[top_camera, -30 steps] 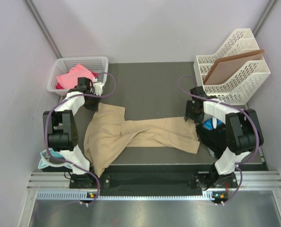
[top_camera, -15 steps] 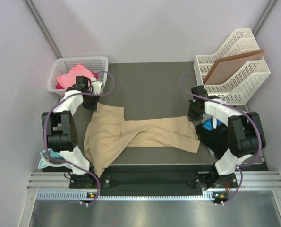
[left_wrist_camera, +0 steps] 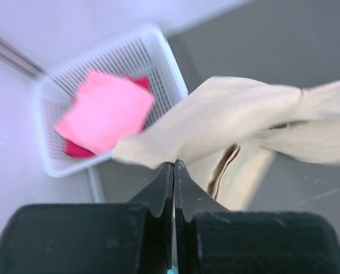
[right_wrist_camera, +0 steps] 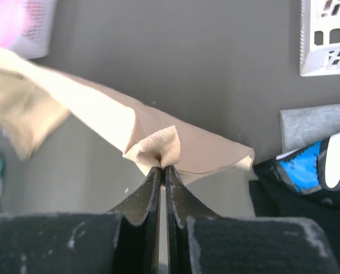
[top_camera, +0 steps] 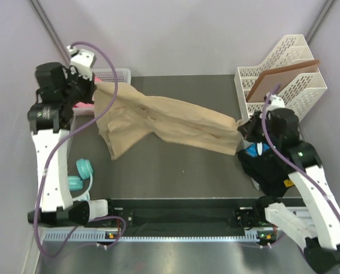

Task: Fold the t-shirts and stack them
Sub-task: Flatten out the tshirt

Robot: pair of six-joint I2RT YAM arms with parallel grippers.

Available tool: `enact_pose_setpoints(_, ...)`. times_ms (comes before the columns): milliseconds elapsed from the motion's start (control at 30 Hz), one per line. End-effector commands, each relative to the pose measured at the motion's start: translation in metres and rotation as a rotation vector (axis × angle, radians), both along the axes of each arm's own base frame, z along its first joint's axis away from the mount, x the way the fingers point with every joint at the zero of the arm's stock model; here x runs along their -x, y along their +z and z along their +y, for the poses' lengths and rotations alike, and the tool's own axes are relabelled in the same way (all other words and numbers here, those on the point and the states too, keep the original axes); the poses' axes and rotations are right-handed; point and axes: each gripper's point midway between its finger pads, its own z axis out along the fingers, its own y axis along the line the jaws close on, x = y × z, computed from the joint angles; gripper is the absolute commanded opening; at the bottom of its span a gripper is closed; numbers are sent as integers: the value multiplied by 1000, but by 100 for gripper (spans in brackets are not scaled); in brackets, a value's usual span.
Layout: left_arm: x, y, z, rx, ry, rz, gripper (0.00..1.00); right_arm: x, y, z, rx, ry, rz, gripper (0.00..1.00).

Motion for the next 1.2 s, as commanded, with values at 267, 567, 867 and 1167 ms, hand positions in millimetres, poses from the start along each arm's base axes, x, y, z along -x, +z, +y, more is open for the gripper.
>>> enact_pose_setpoints(267,143,165,-10,-4,0,-400,1,114,107,-20,-73,98,-274,0)
enact_pose_setpoints(567,184,200,-18,17,-17,-507,4,146,174,-27,-112,114,-404,0)
enact_pose_setpoints(867,217,241,-17,15,0,-682,7,175,217,-28,-158,152,-495,0)
enact_pose_setpoints(1167,122,149,-10,-51,-31,-414,4,109,161,-33,-88,4,-316,0)
